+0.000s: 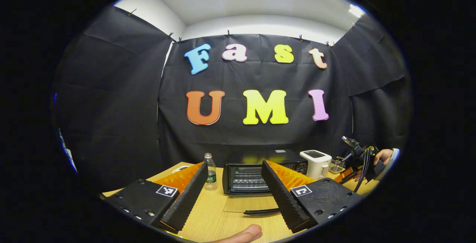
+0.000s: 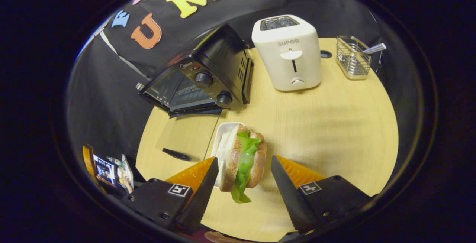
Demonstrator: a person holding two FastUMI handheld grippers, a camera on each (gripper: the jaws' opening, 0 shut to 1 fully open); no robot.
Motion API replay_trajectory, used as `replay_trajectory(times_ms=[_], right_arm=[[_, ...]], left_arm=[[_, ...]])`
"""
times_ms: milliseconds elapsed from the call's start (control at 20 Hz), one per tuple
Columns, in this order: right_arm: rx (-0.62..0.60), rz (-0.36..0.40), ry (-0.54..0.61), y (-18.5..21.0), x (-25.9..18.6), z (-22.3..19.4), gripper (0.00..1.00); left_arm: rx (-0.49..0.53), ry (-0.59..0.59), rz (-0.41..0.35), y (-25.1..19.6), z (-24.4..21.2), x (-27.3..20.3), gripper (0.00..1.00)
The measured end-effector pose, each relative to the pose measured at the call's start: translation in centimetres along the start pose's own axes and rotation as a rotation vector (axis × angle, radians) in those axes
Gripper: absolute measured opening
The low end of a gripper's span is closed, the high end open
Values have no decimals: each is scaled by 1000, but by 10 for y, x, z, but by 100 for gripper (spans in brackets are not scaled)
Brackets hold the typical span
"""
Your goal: Open the electric oven with the left hand, put the food in, and close the electric oven.
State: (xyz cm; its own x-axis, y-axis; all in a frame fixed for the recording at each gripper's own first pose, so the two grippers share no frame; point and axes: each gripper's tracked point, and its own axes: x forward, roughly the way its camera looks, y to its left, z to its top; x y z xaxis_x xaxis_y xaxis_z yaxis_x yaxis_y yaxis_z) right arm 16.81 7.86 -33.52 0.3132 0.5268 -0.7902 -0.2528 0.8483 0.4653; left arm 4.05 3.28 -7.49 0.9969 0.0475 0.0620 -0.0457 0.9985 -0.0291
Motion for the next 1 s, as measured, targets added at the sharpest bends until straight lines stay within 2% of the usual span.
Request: replay_trajectory(times_ms=[100, 150, 250, 300, 400, 450, 500, 550, 650, 700, 750, 800, 850, 900, 1000], right_arm=[[83, 44, 50, 5, 7, -9, 78], [107, 63, 62, 6, 9, -12, 60], [123, 85, 46, 10, 7, -9, 52], [125, 88, 40, 14, 6, -10, 41], [132, 95, 28, 20, 2, -12, 34], [136, 97, 21, 24, -2, -14, 41], [142, 98, 9, 27, -6, -15, 40], [149, 98, -8, 31, -10, -16, 48], [147, 97, -50, 36, -21, -18, 30], [148, 101, -72, 40, -27, -19, 30], [151, 115, -97, 47, -33, -20, 40], [155, 134, -124, 54, -39, -21, 30], [167, 154, -157, 64, -42, -22, 30], [184, 173, -190, 72, -44, -23, 39], [222, 209, -263, 94, -44, -23, 39]], left_arm=[[18, -27, -10, -6, 5, -2, 95], [30, -35, -20, -10, 7, -4, 94], [47, -36, -32, -16, 8, -7, 94], [48, -32, -37, -18, 8, -9, 94], [39, -23, -44, -20, 6, -12, 95], [34, -19, -44, -18, 4, -13, 95], [28, -16, -45, -17, 3, -14, 95], [21, -12, -47, -15, 1, -16, 95], [3, -11, -69, -16, -1, -21, 95], [-10, -17, -85, -17, -1, -23, 95], [-27, -18, -98, -17, -2, -25, 95], [-44, -13, -105, -15, -4, -27, 95], [-57, -7, -107, -12, -6, -27, 95], [-67, 0, -104, -8, -8, -27, 95], [-73, 20, -98, -1, -12, -26, 95]])
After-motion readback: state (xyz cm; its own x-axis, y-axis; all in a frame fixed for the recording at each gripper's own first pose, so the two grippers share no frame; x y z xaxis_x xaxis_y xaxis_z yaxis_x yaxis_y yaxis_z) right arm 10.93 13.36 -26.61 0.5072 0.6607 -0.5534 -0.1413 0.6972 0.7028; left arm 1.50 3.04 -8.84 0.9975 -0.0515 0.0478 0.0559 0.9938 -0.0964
